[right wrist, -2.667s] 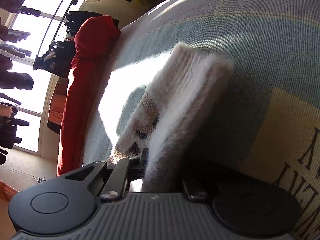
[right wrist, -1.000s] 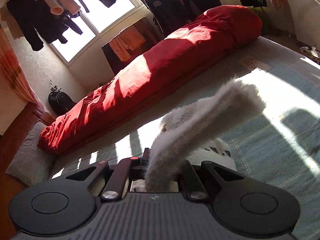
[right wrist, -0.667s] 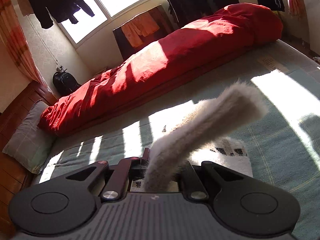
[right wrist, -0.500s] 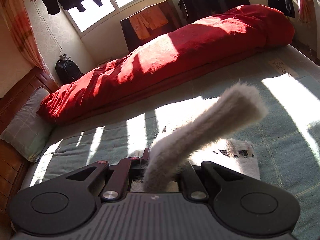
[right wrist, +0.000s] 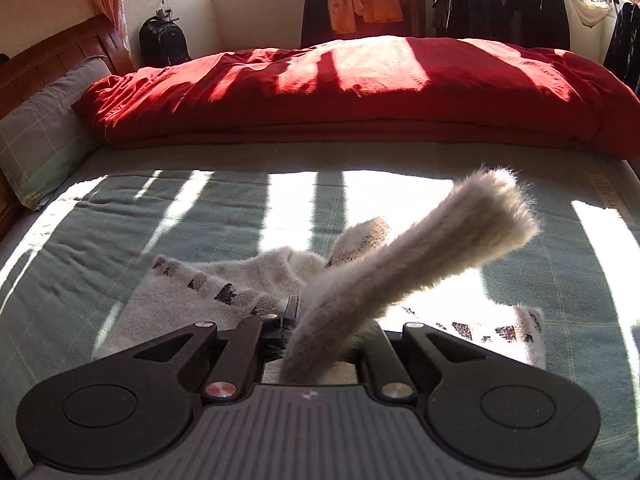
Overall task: Fold clothes
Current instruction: 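Lift the side edge and carry it over the sweater body with the right gripper, then lower the held side onto the sweater body and open the right gripper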
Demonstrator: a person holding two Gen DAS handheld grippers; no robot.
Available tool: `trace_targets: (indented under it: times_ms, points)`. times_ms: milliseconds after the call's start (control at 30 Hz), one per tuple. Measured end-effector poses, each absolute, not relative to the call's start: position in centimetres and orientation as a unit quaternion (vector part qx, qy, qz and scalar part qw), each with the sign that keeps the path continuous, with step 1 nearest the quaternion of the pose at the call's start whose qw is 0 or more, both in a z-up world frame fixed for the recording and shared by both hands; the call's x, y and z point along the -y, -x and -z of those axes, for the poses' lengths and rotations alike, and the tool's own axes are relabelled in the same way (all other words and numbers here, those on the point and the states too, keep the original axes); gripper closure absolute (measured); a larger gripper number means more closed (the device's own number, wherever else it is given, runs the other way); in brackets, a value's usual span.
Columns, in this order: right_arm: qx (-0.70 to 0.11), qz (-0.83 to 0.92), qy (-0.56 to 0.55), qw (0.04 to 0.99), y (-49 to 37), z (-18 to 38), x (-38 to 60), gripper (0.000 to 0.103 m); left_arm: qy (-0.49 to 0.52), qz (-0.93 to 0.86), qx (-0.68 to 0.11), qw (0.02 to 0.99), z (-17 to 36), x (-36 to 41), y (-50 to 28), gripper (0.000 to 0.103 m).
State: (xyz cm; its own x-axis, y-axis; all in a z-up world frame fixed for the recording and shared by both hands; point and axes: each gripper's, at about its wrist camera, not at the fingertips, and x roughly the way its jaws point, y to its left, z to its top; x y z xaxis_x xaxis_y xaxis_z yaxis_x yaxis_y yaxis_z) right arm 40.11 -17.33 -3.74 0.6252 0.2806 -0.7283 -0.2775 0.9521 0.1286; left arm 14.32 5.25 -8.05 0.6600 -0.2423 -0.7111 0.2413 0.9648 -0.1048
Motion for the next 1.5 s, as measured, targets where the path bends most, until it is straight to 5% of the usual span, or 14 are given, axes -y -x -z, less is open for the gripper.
trace_targets:
  times_ms: [733, 1000, 1133, 1500]
  points:
    - [-0.437, -0.167, 0.163, 0.869, -40.9, 11.0, 8.8, 0.093, 0.017, 0.117, -0.412, 0.904, 9.5, -6.4, -14.6, 0.001]
    - [-0.447, -0.161, 0.148, 0.867, -41.1, 11.9, 7.7, 0.076, 0.020, 0.113, -0.416, 0.902, 9.8, -6.7, -14.6, 0.001]
    - [-0.464, -0.182, 0.133, 0.857, -40.7, 11.7, 7.5, 0.046, 0.026, 0.112, -0.414, 0.903, 9.6, -6.9, -14.5, 0.001]
    - [-0.456, -0.255, 0.078, 0.849, -38.7, 7.6, 7.7, 0.038, 0.032, 0.108, -0.405, 0.907, 8.7, -7.1, -13.8, 0.001]
